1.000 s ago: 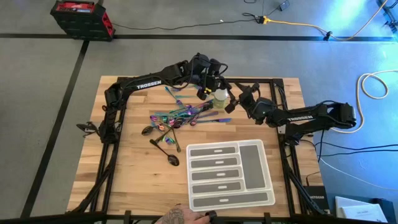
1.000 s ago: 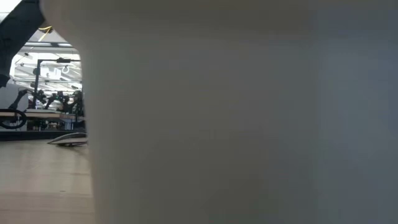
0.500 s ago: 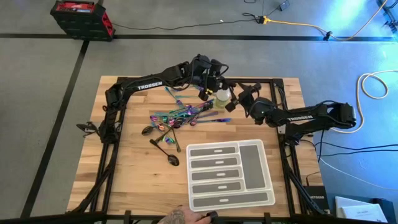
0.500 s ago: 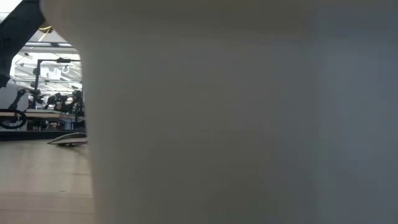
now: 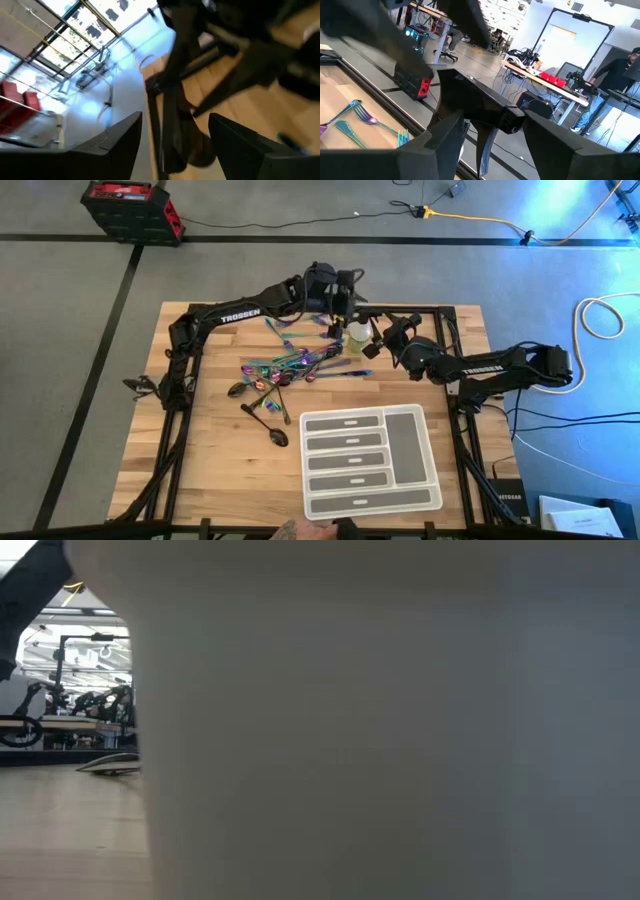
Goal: Sort silverware
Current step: Move the white spray bottle to the top left of the table
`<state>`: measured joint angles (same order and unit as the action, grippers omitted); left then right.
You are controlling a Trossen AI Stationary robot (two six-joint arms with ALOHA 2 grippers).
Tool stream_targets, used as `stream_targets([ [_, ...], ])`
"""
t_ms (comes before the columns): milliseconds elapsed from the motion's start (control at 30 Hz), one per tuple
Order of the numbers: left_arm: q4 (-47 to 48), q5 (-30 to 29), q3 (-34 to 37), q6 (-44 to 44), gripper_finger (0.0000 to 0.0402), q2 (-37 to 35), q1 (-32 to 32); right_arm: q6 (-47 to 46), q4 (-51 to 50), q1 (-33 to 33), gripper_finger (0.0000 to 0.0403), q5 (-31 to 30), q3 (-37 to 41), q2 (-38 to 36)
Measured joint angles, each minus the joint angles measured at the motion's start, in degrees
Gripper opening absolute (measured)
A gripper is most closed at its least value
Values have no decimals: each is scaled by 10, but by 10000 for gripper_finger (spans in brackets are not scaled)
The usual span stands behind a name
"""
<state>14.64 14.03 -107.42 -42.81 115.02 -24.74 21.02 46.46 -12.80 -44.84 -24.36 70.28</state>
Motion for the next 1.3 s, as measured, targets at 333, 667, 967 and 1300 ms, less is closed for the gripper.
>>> stream_targets([
  [333, -168, 193, 60, 206, 217, 0, -59, -1, -4, 0, 188, 9, 0, 0],
  [667, -328, 224, 157, 274, 217, 0, -59, -2, -4, 0, 188, 12, 0, 0],
  [967, -429, 207, 170, 356, 217, 32, -73, -14, -3, 0, 188, 25, 0, 0],
  [1300, -438, 261, 170, 369, 217, 54, -73, -14, -5, 0, 188, 25, 0, 0],
])
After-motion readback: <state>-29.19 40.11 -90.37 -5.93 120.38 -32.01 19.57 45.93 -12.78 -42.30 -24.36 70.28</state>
